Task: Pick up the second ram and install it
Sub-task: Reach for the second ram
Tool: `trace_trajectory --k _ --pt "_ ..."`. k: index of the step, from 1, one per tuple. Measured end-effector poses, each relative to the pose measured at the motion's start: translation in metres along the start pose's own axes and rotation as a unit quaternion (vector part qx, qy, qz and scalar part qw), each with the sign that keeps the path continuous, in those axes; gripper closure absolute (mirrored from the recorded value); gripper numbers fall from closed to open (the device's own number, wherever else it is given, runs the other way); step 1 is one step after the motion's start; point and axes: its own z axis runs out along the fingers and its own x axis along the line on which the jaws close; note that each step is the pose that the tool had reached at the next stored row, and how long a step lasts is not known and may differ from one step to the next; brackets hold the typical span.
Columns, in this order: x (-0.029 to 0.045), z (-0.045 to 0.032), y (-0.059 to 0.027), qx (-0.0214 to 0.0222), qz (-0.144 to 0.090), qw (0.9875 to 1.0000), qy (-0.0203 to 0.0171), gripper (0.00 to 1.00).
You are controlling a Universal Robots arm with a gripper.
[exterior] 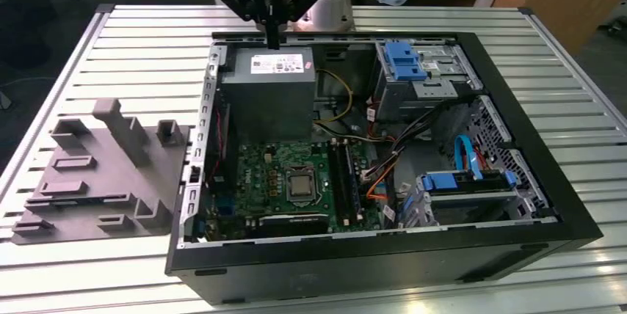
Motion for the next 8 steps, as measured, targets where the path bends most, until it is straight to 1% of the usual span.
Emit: trace_trajectory --k 3,8 --pt "0.0058 -0.0002 -0.0004 0.0000 0.000 1.0000 0.0000 0.90" --pt "0.0175 -0.0005 -0.0013 0.0000 0.000 1.0000 0.0000 0.90"
